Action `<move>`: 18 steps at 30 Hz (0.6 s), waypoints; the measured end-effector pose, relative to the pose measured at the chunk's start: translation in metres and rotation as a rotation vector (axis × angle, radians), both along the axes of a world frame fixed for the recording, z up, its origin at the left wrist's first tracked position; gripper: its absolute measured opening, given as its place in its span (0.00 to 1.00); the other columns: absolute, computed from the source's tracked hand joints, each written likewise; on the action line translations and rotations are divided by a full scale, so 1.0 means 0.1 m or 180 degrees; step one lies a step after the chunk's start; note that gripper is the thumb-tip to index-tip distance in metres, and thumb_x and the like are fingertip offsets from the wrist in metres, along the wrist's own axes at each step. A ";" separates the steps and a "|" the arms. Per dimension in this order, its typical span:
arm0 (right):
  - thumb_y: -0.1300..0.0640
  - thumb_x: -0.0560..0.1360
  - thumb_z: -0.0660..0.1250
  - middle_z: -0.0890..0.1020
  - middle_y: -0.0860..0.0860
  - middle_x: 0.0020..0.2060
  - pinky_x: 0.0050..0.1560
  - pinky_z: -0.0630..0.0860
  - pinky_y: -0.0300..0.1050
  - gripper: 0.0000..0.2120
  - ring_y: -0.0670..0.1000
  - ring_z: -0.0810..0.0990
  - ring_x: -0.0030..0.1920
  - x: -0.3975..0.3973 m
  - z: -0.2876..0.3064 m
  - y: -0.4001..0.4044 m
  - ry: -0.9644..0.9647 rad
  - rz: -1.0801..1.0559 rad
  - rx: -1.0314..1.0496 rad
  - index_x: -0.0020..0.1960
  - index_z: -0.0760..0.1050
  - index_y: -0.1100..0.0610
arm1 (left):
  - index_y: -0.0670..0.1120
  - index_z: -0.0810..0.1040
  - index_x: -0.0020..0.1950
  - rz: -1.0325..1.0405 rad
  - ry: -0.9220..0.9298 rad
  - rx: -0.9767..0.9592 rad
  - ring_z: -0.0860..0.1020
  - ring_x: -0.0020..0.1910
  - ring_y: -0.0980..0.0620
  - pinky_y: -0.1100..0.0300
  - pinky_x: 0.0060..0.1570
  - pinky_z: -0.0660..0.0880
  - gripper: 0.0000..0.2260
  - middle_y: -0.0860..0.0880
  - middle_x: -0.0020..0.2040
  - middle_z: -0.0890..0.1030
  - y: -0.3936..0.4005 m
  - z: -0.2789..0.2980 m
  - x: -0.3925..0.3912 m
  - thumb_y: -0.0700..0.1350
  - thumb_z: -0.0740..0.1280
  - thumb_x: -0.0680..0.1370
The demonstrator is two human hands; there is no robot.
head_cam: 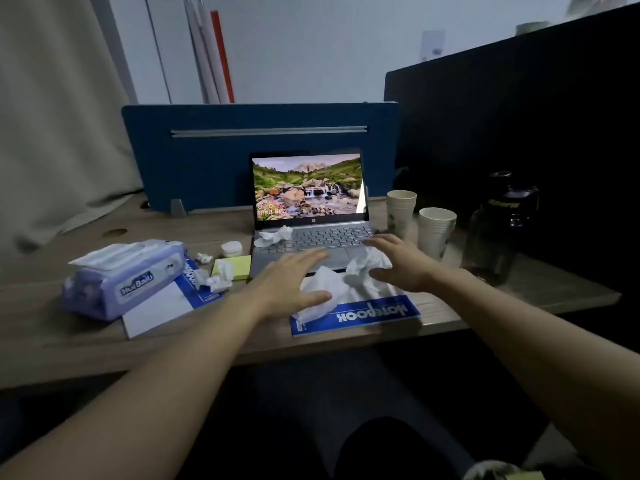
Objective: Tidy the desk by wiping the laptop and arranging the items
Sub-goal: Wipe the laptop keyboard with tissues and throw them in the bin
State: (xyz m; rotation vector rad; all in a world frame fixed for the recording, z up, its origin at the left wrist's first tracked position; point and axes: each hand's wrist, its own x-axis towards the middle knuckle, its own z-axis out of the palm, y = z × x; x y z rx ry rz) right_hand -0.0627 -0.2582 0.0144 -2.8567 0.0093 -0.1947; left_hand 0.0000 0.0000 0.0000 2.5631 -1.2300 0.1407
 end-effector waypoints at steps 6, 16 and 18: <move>0.49 0.75 0.68 0.59 0.49 0.77 0.72 0.64 0.61 0.31 0.59 0.63 0.73 0.08 -0.24 -0.14 0.0239 -0.0125 0.0114 0.75 0.61 0.43 | 0.66 0.58 0.74 -0.0058 0.0196 0.0076 0.61 0.72 0.54 0.43 0.67 0.61 0.35 0.62 0.76 0.62 -0.11 -0.18 0.10 0.72 0.61 0.69; 0.58 0.74 0.69 0.78 0.53 0.55 0.55 0.77 0.49 0.10 0.54 0.78 0.51 0.13 -0.38 0.05 -0.0527 0.0177 0.0314 0.56 0.82 0.54 | 0.56 0.80 0.57 0.0324 0.0850 -0.0983 0.76 0.52 0.58 0.64 0.40 0.68 0.09 0.59 0.53 0.80 -0.09 -0.36 0.19 0.52 0.67 0.78; 0.59 0.74 0.70 0.80 0.54 0.52 0.53 0.78 0.48 0.10 0.53 0.79 0.48 0.16 -0.34 0.14 -0.0620 0.0249 0.0339 0.55 0.82 0.56 | 0.57 0.79 0.56 0.0366 0.0918 -0.1182 0.76 0.51 0.59 0.66 0.38 0.68 0.08 0.60 0.52 0.80 -0.05 -0.33 0.20 0.50 0.67 0.78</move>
